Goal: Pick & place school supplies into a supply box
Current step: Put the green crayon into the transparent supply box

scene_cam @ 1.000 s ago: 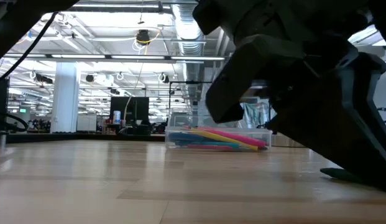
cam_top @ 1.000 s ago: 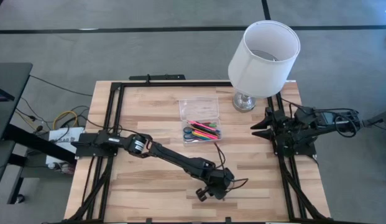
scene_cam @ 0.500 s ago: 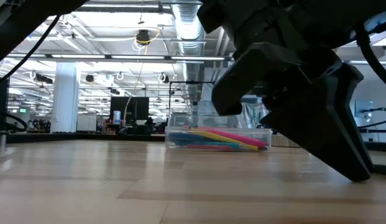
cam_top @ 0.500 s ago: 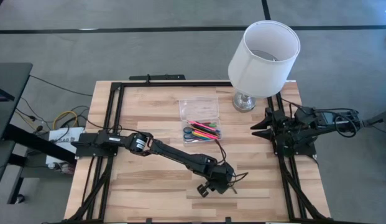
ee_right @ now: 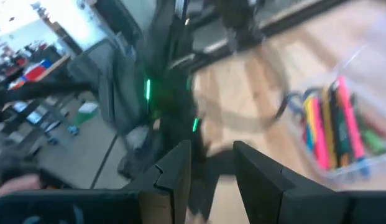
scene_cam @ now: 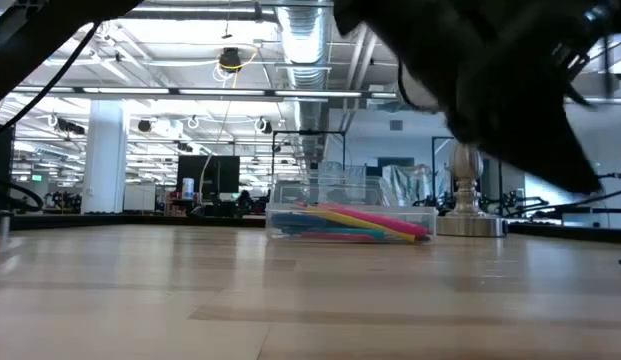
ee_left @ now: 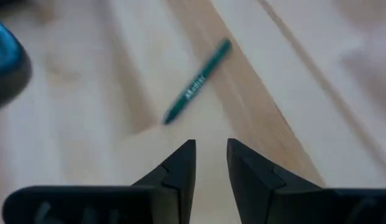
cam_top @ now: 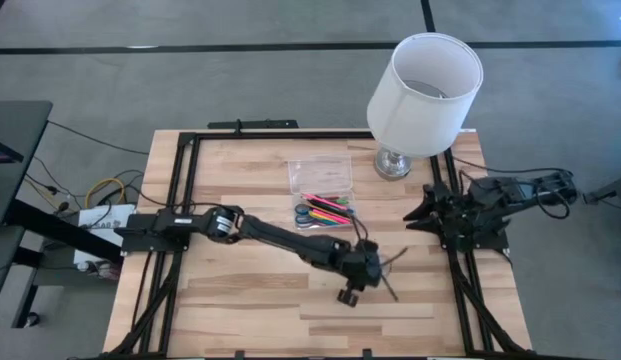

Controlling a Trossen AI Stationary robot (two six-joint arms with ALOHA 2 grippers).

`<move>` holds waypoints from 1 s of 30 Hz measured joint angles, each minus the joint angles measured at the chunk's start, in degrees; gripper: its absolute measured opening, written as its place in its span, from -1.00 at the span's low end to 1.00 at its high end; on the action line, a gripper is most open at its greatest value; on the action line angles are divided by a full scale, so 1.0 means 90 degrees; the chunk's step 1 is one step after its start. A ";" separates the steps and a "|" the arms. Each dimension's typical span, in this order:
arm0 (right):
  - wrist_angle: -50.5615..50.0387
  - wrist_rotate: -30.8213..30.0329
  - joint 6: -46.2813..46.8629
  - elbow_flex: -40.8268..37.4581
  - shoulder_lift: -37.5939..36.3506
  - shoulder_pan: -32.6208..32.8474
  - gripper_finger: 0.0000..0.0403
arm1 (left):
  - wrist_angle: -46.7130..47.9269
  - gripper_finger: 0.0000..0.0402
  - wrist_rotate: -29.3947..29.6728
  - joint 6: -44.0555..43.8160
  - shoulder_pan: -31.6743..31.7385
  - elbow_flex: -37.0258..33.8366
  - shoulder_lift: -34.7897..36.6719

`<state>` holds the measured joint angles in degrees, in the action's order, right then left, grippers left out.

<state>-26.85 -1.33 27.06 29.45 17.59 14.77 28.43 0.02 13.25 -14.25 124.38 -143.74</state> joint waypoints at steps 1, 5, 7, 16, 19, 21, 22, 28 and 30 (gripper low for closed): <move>-0.0022 -0.0006 0.0108 0.0000 0.0077 0.0118 -0.44 | 0.0073 -0.57 -0.0071 -0.0231 0.0049 0.0000 0.0134; -0.0015 -0.0162 0.0528 0.0002 0.0585 0.0591 -0.44 | 0.0499 -0.57 -0.0387 -0.0659 0.0191 0.0012 0.0635; -0.0095 -0.0298 0.0823 0.0002 0.0884 0.0799 -0.44 | 0.0847 -0.57 -0.0391 -0.0668 0.0197 0.0010 0.0824; -0.1867 -0.0684 0.3708 0.0002 0.2022 0.1560 -0.44 | 0.2168 -0.57 0.0670 -0.1140 0.0103 0.0009 0.1497; -0.2551 -0.0684 0.4946 0.0002 0.2350 0.1844 -0.44 | 0.2337 -0.57 0.0993 -0.1315 -0.0005 0.0007 0.1643; -0.2836 -0.0683 0.5623 0.0002 0.2572 0.2050 -0.44 | 0.2394 -0.57 0.1170 -0.1432 -0.0080 0.0007 0.1716; -0.2912 -0.0681 0.5907 0.0002 0.2670 0.2152 -0.44 | 0.2452 -0.57 0.1268 -0.1480 -0.0117 0.0008 0.1736; -0.2981 -0.0677 0.7012 0.0002 0.3233 0.2752 -0.44 | 0.2708 -0.57 0.2062 -0.1690 -0.0243 0.0007 0.1929; -0.2953 -0.0660 0.7223 0.0002 0.3428 0.2930 -0.44 | 0.2828 -0.57 0.2269 -0.1828 -0.0249 0.0008 0.2015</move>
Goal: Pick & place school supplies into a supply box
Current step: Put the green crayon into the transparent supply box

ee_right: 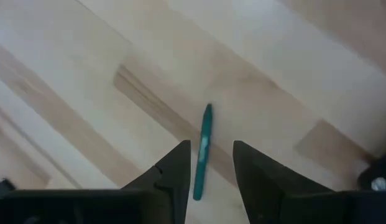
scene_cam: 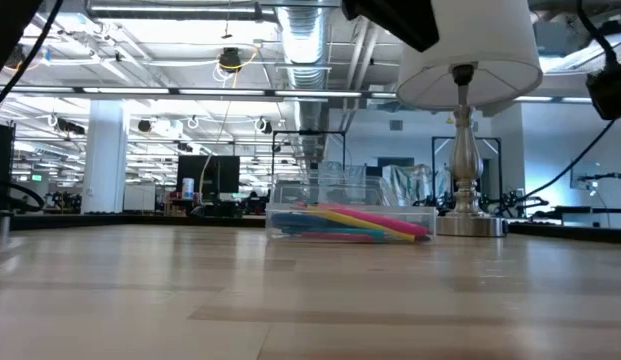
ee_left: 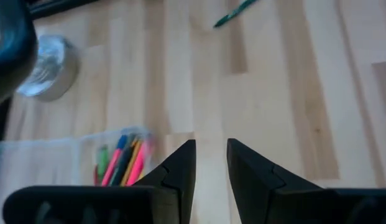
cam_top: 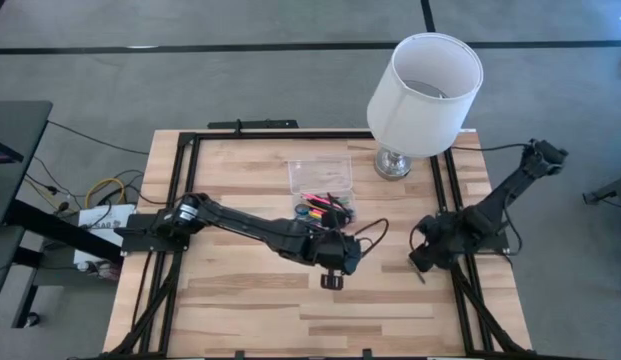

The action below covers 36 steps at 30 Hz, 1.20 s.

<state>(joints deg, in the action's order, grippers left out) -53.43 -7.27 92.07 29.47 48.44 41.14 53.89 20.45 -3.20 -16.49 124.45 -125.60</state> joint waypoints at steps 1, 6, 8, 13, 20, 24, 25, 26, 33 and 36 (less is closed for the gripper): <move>0.0009 0.0047 0.0090 -0.0002 0.0104 0.0080 -0.44 | 0.0072 -0.57 0.0087 -0.0077 0.0004 0.0000 0.0020; 0.0021 0.0391 0.0405 -0.0001 0.0713 0.0409 -0.44 | 0.0311 -0.57 0.0620 -0.0431 0.0041 0.0000 0.0164; 0.0029 0.0509 0.0445 0.0000 0.0949 0.0508 -0.44 | 0.0453 -0.57 0.0774 -0.0571 0.0049 0.0000 0.0227; 0.0141 0.0636 0.0460 0.0000 0.1562 0.0598 -0.44 | 0.0464 -0.57 0.0989 -0.0731 0.0026 0.0000 0.0320; 0.0168 0.0773 0.0445 0.0000 0.2442 0.0598 -0.44 | 0.0607 -0.57 0.1205 -0.0962 -0.0093 0.0000 0.0409; 0.0248 0.1039 0.0482 -0.0063 0.3008 0.0590 -0.44 | 0.0632 -0.57 0.1378 -0.1120 -0.0221 0.0000 0.0449; 0.0286 0.1078 0.0548 -0.0063 0.3109 0.0587 -0.44 | 0.0646 -0.57 0.1426 -0.1127 -0.0256 0.0000 0.0449; 0.0306 0.1091 0.0607 -0.0063 0.3172 0.0588 -0.44 | 0.0651 -0.57 0.1457 -0.1145 -0.0291 0.0000 0.0449; 0.0421 0.0938 0.0549 -0.0061 0.2899 0.0556 -0.47 | 0.0716 -0.57 0.1827 -0.1356 -0.0496 0.0000 0.0461; 0.0502 0.0967 0.0545 -0.0119 0.2690 0.0537 -0.53 | 0.0806 -0.57 0.1849 -0.1463 -0.0547 0.0000 0.0461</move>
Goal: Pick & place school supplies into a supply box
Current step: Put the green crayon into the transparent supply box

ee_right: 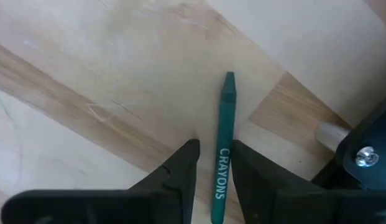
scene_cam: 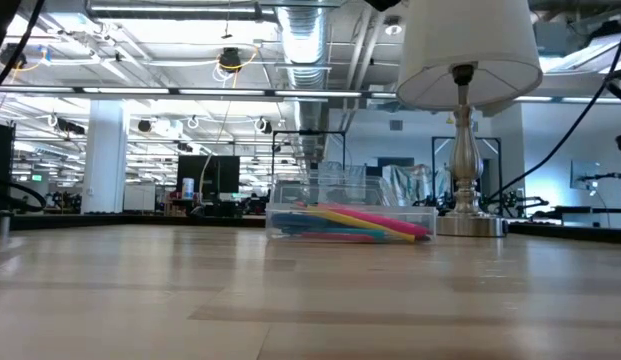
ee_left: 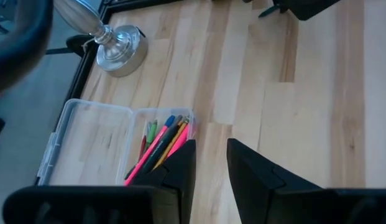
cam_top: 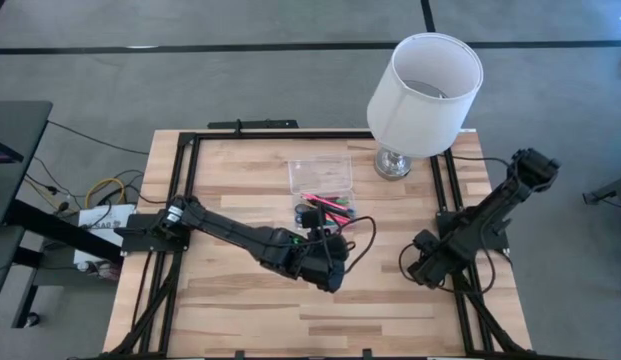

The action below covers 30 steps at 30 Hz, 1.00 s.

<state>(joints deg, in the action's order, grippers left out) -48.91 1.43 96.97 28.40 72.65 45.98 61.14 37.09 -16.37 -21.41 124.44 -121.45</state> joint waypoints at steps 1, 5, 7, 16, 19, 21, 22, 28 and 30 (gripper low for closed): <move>0.0037 0.0021 -0.0001 -0.0029 -0.0049 0.0000 -0.55 | -0.0002 -0.57 0.0001 -0.0034 -0.0020 0.0000 0.0001; 0.0234 0.0108 0.0000 -0.0095 -0.0150 -0.0005 -0.62 | 0.0003 -0.57 0.0152 -0.0109 -0.0122 0.0000 0.0142; 0.0329 0.0134 0.0000 -0.0095 -0.0151 -0.0005 -0.63 | 0.0057 -0.57 0.0360 -0.0161 -0.0169 0.0000 0.0272; 0.0566 0.0243 -0.0012 -0.0083 -0.0152 -0.0006 -0.64 | 0.0327 -0.57 0.1334 -0.0284 -0.0337 0.0000 0.0843; 0.0652 0.0289 -0.0012 -0.0080 -0.0152 -0.0005 -0.64 | 0.0396 -0.57 0.1470 -0.0367 -0.0363 0.0000 0.0944; 0.0769 0.0307 -0.0079 -0.0080 -0.0152 -0.0005 -0.64 | 0.0413 -0.57 0.1473 -0.0375 -0.0381 0.0000 0.1018; 0.0880 0.0311 -0.0160 -0.0079 -0.0153 -0.0005 -0.64 | 0.0413 -0.57 0.1476 -0.0375 -0.0381 0.0000 0.1048; 0.1748 0.0178 -0.0680 -0.0073 -0.0078 -0.0053 -0.65 | 0.0816 -0.57 0.1441 -0.0375 -0.0381 0.0000 0.1278; 0.1913 0.0136 -0.0854 -0.0063 0.0027 -0.0083 -0.65 | 0.0869 -0.57 0.1424 -0.0375 -0.0393 0.0000 0.1414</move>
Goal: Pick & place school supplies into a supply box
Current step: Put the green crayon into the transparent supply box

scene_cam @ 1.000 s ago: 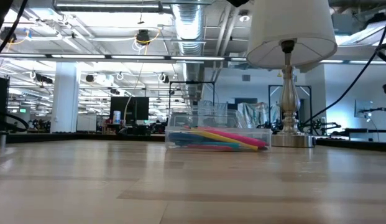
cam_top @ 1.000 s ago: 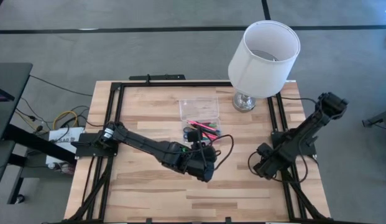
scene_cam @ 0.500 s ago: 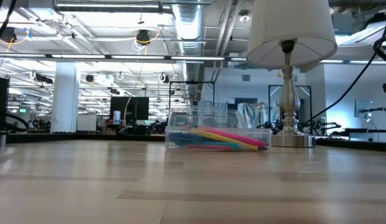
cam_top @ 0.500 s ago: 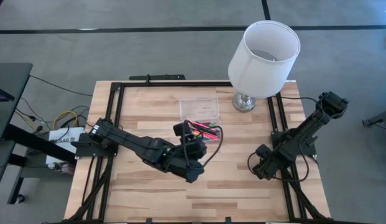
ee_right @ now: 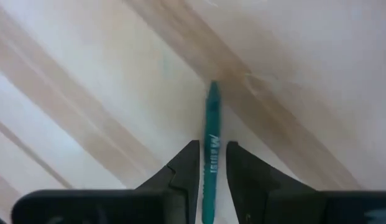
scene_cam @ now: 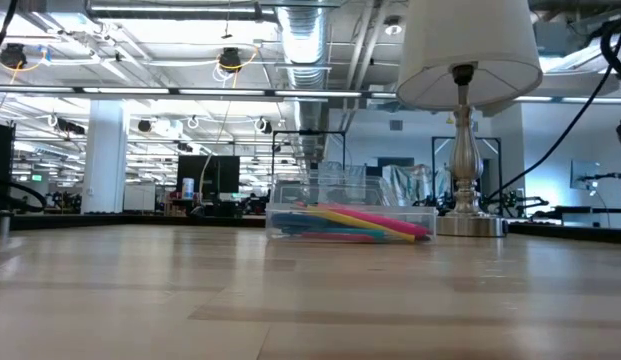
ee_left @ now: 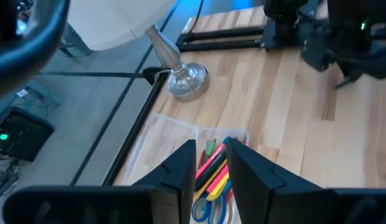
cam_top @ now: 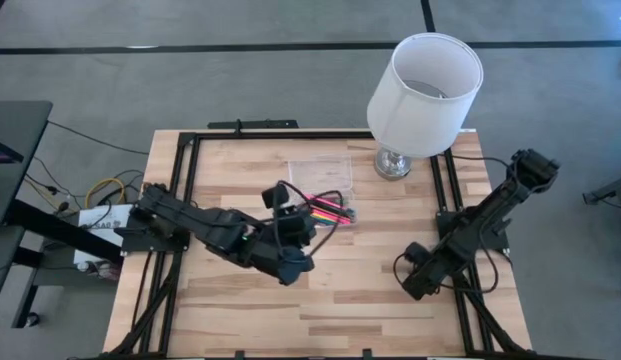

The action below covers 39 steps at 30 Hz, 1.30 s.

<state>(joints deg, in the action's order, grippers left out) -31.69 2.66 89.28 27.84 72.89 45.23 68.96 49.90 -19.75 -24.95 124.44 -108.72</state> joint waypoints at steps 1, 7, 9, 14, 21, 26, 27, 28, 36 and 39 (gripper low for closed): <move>0.0057 -0.0007 -0.0076 0.0007 0.0063 -0.0007 -0.66 | 0.0003 -0.57 -0.0009 0.0000 -0.0019 0.0000 0.0087; 0.0212 -0.0076 -0.0246 0.0038 0.0368 -0.0036 -0.71 | -0.0574 -0.57 -0.0046 0.0308 -0.0223 0.0000 0.0525; 0.0269 -0.0127 -0.0302 0.0038 0.0398 -0.0036 -0.73 | -0.1055 -0.57 -0.0262 0.0661 -0.0257 0.0000 0.0560; 0.0319 -0.0218 -0.0306 0.0033 0.0412 -0.0036 -0.76 | -0.2659 -0.57 -0.1887 0.1871 -0.0237 0.0000 0.0555; 0.0319 -0.0265 -0.0307 0.0026 0.0419 -0.0036 -0.84 | -0.4919 -0.57 -0.4761 0.3456 0.0072 0.0000 0.0514; 0.0350 -0.0336 -0.0388 0.0026 0.0419 -0.0035 -0.93 | -0.4527 -0.57 -0.4435 0.3717 0.0310 0.0000 0.0695; 0.0373 -0.0365 -0.0484 0.0026 0.0419 -0.0034 -0.94 | -0.4332 -0.57 -0.4229 0.3690 0.0380 0.0000 0.0741; 0.0411 -0.0398 -0.0602 0.0025 0.0419 -0.0034 -0.96 | -0.4135 -0.57 -0.4032 0.3634 0.0457 0.0000 0.0777; 0.0592 -0.1067 -0.1332 0.0154 0.0461 -0.0107 -0.98 | -0.2679 -0.57 -0.3158 0.3091 0.1097 0.0000 0.0888; 0.0798 -0.1280 -0.1684 0.0169 0.0468 -0.0231 -0.99 | -0.2839 -0.57 -0.3725 0.3070 0.1371 -0.0074 0.0886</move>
<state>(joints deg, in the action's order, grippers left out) -24.51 -8.86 74.13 29.36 77.10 43.16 43.42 16.37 7.88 -12.61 123.78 -100.75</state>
